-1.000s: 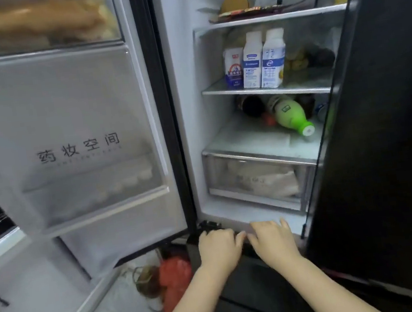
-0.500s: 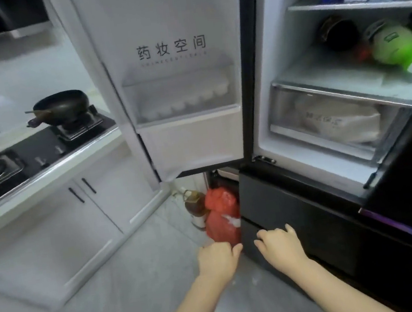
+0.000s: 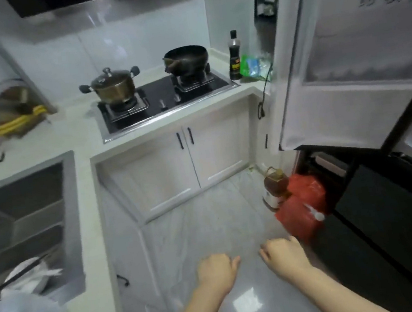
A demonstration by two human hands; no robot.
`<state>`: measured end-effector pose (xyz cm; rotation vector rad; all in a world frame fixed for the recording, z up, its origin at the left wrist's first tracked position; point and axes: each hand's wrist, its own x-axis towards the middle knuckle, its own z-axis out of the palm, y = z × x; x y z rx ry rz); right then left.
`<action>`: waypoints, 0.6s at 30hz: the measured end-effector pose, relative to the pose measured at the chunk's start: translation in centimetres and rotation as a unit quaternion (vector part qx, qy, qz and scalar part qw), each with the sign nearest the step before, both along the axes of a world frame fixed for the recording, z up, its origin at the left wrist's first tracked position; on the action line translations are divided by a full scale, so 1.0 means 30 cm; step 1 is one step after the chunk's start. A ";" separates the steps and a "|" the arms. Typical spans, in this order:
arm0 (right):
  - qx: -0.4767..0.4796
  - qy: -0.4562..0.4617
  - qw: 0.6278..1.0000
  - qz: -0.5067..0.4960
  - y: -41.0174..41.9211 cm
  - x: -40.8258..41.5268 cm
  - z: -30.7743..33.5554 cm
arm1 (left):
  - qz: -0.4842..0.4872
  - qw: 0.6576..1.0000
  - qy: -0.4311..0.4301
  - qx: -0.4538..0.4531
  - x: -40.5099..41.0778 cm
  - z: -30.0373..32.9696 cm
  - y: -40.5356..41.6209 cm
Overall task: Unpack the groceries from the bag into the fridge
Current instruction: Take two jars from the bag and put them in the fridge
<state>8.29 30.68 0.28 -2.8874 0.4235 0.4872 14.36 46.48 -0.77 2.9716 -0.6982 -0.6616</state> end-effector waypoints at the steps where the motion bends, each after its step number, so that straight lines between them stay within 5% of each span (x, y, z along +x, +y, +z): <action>1: 0.000 -0.001 1.000 0.018 0.049 0.026 0.000 | 0.015 1.000 -0.001 -0.002 0.004 0.000 0.050; 18: 0.074 -0.039 0.945 0.316 0.706 0.304 0.076 | 0.313 0.948 -0.057 -0.020 -0.046 0.098 0.648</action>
